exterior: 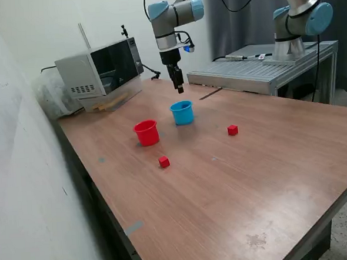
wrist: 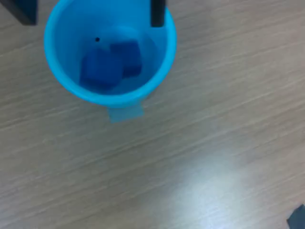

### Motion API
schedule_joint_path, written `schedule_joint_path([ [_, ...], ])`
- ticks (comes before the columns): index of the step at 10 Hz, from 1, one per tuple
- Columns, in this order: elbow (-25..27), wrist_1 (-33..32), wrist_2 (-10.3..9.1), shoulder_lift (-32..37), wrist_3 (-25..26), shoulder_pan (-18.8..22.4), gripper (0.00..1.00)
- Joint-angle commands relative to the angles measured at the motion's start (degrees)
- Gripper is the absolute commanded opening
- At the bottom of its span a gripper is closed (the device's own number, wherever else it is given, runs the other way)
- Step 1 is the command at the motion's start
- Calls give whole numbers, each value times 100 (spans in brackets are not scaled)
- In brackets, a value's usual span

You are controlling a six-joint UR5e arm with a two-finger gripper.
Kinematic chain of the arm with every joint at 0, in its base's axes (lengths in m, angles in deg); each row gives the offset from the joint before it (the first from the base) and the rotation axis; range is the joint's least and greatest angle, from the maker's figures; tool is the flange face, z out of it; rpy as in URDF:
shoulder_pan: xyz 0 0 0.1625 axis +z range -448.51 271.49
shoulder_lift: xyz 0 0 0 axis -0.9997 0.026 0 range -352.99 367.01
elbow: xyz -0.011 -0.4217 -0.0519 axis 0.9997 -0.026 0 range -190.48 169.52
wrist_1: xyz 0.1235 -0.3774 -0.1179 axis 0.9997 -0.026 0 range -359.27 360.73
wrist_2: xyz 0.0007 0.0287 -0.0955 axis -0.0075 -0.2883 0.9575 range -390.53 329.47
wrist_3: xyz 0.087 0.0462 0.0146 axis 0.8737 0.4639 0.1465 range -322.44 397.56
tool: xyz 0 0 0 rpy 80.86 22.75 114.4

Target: Place red objects in the red bin, and blue objects in the blue bin.

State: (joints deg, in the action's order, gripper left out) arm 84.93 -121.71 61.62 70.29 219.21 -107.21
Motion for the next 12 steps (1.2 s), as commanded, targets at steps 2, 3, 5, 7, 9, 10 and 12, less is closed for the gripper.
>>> schedule_joint_path([
  [2, 29, 27, -4, 70, -173, 85, 100],
  [3, 64, 45, 5, 201, -174, 364, 100],
  [5, 205, 89, 5, 762, -261, 813, 100],
  [7, 188, 596, -4, 1229, -262, 1296, 100],
  [9, 188, 748, -4, 1720, -262, 1832, 100],
  [10, 188, 861, -4, 1862, -253, 2043, 100],
  [12, 197, 932, -4, 1925, -262, 2474, 100],
])
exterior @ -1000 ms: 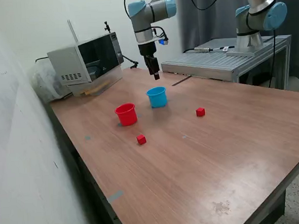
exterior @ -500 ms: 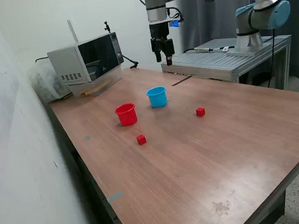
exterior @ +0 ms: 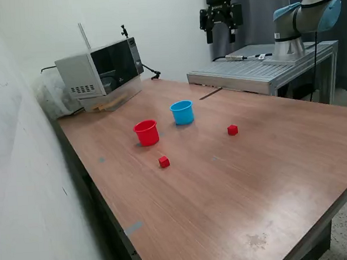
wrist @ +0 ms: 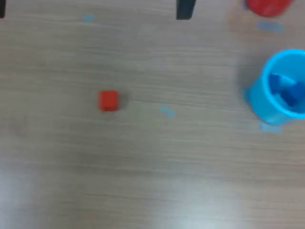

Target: Place red objects in the red bin, and blue objects in the blue bin.

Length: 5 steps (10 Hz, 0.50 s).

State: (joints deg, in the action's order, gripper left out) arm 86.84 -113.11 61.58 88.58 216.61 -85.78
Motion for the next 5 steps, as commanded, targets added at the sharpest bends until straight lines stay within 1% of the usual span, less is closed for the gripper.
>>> schedule_joint_path([
  [1, 6, 46, 0, 113, -2, 499, 100],
  [3, 6, -6, -9, -17, -2, 675, 100],
  [4, 6, -129, -35, -271, -11, 737, 100],
  [5, 41, -565, -70, -700, -20, 729, 100],
])
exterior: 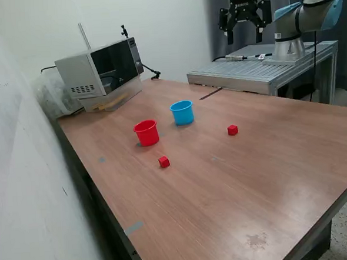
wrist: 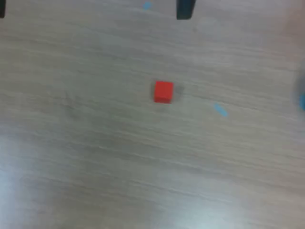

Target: Place red objects in the red bin, and blue objects in the blue bin.

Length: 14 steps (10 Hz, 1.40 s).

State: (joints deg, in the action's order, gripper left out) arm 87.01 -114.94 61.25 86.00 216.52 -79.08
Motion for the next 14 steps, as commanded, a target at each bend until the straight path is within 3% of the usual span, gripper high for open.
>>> schedule_joint_path([
  [1, 103, -690, -38, -820, -10, 33, 100],
  [4, 244, -1474, -29, -1604, -185, -29, 100],
  [7, 253, -1844, -38, -2149, -291, -433, 100],
  [14, 323, -2135, -29, -2512, -353, -583, 100],
])
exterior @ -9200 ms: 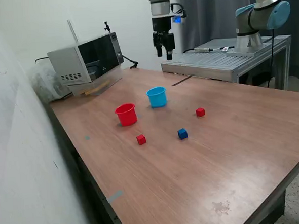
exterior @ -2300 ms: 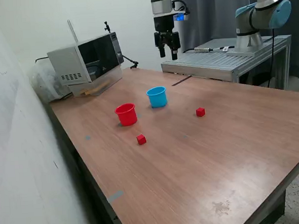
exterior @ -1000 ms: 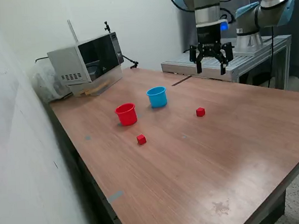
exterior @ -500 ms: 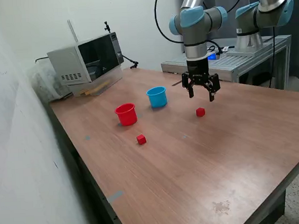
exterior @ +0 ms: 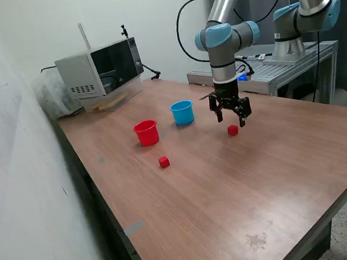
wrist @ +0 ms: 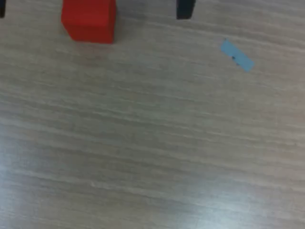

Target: Place red objects in the red bin, and blue objects in the blue bin.

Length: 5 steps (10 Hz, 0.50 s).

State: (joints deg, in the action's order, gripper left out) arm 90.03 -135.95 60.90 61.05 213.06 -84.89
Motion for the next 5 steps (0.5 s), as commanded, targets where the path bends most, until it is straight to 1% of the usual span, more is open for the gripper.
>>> schedule_joint_path([
  [1, 29, -68, 7, -59, -16, 7, 100],
  [2, 12, -95, 7, -129, -17, 7, 0],
  [5, -32, -95, 7, -192, -25, 33, 0],
])
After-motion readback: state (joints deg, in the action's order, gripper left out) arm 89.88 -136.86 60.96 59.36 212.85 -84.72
